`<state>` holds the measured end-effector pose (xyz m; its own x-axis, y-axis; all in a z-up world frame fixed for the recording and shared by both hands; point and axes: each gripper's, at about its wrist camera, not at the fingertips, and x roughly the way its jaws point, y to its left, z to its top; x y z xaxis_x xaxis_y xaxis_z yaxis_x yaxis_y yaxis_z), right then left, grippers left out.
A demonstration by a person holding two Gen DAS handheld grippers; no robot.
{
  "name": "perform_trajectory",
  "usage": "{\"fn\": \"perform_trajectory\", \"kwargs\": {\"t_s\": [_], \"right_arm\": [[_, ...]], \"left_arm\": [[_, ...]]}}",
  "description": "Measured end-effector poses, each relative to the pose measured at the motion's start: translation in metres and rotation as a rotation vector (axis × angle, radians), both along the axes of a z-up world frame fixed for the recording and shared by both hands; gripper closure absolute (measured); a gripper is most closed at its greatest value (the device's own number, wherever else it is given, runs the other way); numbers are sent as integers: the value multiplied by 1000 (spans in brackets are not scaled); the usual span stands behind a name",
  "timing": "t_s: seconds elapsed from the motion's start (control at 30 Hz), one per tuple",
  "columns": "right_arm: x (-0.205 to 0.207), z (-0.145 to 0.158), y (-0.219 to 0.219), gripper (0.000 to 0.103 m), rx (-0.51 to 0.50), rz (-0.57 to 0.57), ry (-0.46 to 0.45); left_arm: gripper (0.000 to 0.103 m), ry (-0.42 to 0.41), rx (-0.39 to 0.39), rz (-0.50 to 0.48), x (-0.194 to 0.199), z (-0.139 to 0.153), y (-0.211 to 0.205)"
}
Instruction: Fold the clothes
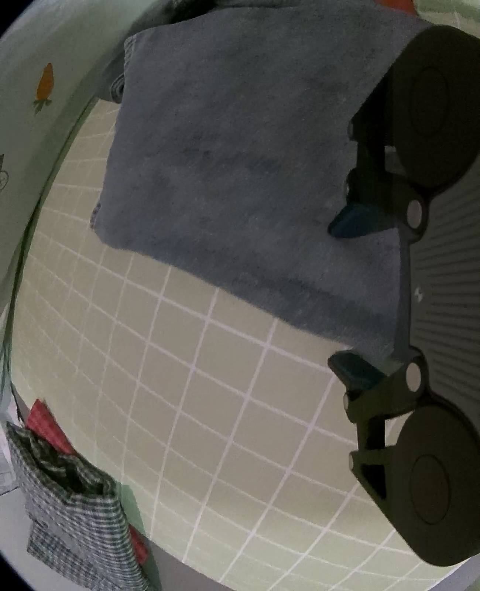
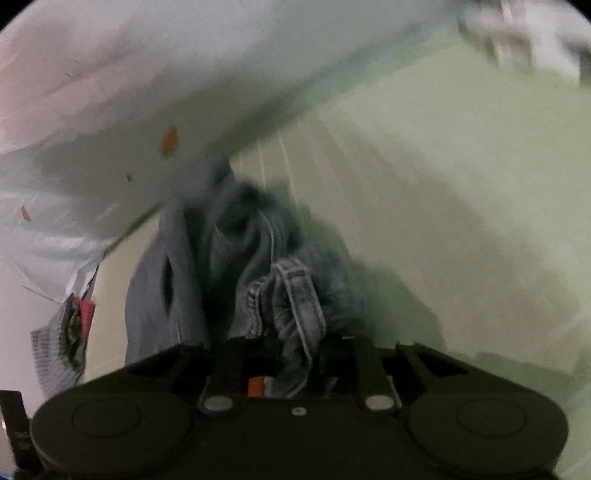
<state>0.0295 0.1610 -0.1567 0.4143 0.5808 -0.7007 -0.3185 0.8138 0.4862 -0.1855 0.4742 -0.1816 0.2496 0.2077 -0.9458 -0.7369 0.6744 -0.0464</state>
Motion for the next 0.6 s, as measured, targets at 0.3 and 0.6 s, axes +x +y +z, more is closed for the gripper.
{"fn": "perform_trajectory", "kwargs": {"t_s": [0.3, 0.6], "right_arm": [[42, 90, -64, 87, -264, -206, -515], [45, 51, -78, 37, -448, -298, -337]], "left_arm": [[44, 14, 7, -34, 8, -1, 1], [42, 52, 64, -100, 28, 3, -14]]}}
